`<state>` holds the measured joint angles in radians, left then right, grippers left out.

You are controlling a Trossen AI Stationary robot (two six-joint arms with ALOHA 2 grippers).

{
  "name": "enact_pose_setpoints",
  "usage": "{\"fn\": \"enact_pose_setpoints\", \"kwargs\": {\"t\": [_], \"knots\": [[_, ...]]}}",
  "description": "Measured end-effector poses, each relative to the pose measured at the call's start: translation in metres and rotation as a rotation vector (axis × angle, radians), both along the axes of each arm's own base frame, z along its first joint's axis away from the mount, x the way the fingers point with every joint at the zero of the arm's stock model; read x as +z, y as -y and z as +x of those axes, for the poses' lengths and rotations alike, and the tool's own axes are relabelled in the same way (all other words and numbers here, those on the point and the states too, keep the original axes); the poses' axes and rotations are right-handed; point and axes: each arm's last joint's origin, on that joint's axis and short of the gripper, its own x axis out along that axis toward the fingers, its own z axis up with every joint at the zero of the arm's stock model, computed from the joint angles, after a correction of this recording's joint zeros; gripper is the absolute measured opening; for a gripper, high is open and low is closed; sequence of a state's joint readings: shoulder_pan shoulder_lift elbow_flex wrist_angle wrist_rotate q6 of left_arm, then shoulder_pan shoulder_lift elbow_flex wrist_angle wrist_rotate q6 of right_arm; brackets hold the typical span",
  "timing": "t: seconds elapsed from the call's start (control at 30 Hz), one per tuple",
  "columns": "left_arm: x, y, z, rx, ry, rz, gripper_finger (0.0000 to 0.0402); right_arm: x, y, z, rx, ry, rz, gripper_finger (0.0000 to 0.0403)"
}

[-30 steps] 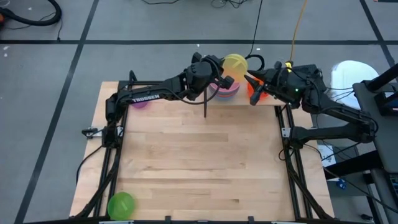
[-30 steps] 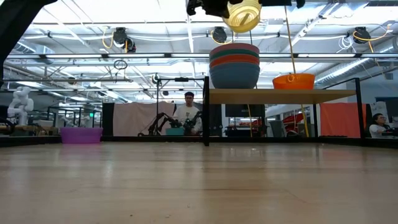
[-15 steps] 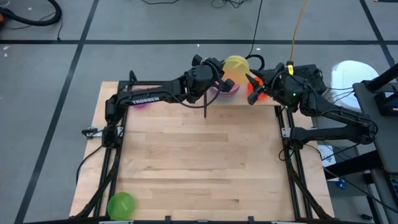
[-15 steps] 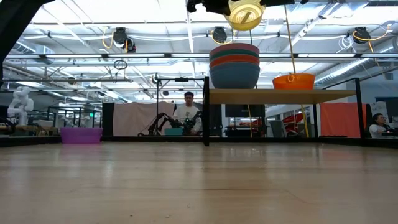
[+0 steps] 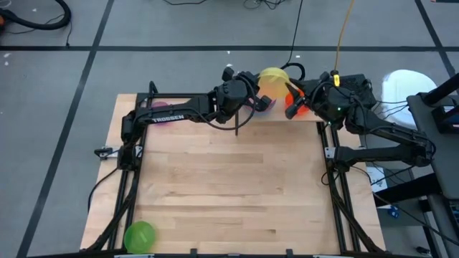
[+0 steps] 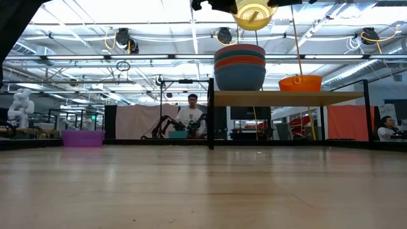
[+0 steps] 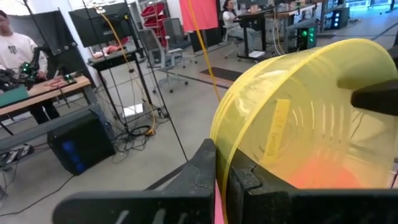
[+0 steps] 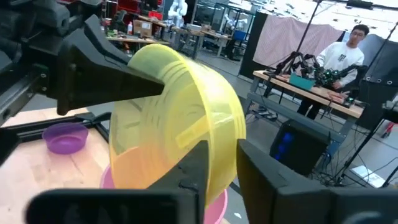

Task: Place and stack bowls onto a shelf
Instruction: Stack the yellow bowl on the shelf

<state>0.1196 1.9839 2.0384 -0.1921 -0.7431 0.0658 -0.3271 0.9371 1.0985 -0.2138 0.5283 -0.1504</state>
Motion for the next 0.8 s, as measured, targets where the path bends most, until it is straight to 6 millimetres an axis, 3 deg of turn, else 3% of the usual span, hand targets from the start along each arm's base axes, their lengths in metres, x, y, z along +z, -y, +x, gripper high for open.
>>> {"fn": "enact_pose_setpoints", "kwargs": {"t": [0.17, 0.67, 0.8], "knots": [[-0.0002, 0.0013, 0.0003, -0.002, 0.005, -0.005, 0.0009, 0.0003, 0.0009, -0.0007, -0.022, -0.022, -0.024, 0.001], [0.0063, 0.0058, -0.0001, -0.039, 0.05, 0.0, 0.0078, 0.0002, 0.0006, -0.0003, 0.003, -0.057, -0.052, 0.0], [0.0063, 0.0095, 0.0004, -0.048, 0.076, -0.025, 0.0081, -0.0006, 0.0006, -0.0007, 0.001, -0.064, -0.049, 0.0001]]}}
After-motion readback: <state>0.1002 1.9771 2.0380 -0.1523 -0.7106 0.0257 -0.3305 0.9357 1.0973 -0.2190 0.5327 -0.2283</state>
